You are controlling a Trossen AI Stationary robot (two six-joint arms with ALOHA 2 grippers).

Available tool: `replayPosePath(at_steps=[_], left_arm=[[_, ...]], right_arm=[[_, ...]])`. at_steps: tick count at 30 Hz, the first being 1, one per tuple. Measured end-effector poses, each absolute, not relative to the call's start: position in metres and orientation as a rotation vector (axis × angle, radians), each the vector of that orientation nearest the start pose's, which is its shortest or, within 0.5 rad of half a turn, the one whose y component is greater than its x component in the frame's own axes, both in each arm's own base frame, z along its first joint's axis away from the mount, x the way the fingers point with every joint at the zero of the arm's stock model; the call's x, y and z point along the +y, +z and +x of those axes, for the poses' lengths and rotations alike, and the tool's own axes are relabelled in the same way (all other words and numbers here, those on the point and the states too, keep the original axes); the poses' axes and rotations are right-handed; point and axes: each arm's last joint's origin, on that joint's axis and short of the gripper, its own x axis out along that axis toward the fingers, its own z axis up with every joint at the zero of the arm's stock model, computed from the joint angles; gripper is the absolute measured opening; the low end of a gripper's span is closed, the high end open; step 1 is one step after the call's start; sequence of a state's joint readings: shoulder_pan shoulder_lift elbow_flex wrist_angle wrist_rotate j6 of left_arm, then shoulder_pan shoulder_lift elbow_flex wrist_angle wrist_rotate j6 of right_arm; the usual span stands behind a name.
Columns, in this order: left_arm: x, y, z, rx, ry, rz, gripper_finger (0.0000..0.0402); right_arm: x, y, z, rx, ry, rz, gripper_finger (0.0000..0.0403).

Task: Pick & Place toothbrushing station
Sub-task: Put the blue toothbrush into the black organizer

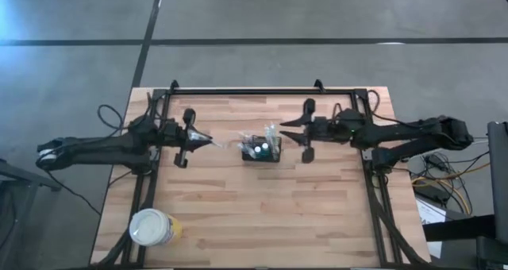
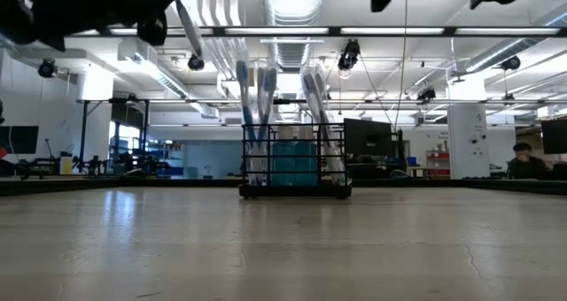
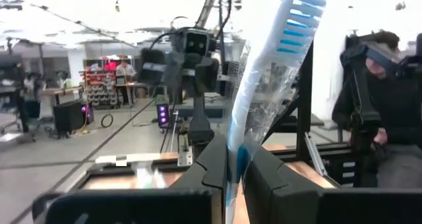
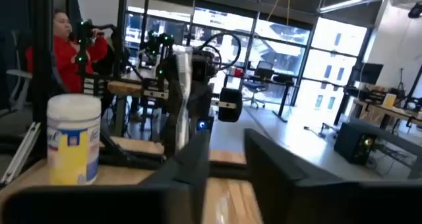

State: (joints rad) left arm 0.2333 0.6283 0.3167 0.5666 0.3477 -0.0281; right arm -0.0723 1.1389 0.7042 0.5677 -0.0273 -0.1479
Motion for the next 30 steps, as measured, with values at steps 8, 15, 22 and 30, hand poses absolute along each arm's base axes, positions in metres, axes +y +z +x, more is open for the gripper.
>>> replayPosePath(at_steps=[8, 15, 22, 30], left_arm=[[0.028, 0.241, 0.158, -0.222, -0.081, -0.042, 0.0024], [0.035, 0.228, 0.184, -0.106, -0.037, -0.021, 0.0024], [0.043, 0.224, 0.216, -0.056, -0.017, 0.014, 0.0024], [0.049, 0.22, 0.245, -0.003, -0.044, 0.032, 0.0024]], right_arm=[[-0.015, 0.284, 0.213, -0.121, -0.054, -0.143, 0.0012], [-0.015, 0.252, 0.186, -0.13, -0.117, -0.125, 0.0008], [-0.014, 0.227, 0.172, -0.194, -0.133, -0.125, 0.0008], [-0.014, 0.22, 0.17, -0.178, -0.136, -0.124, 0.0008]])
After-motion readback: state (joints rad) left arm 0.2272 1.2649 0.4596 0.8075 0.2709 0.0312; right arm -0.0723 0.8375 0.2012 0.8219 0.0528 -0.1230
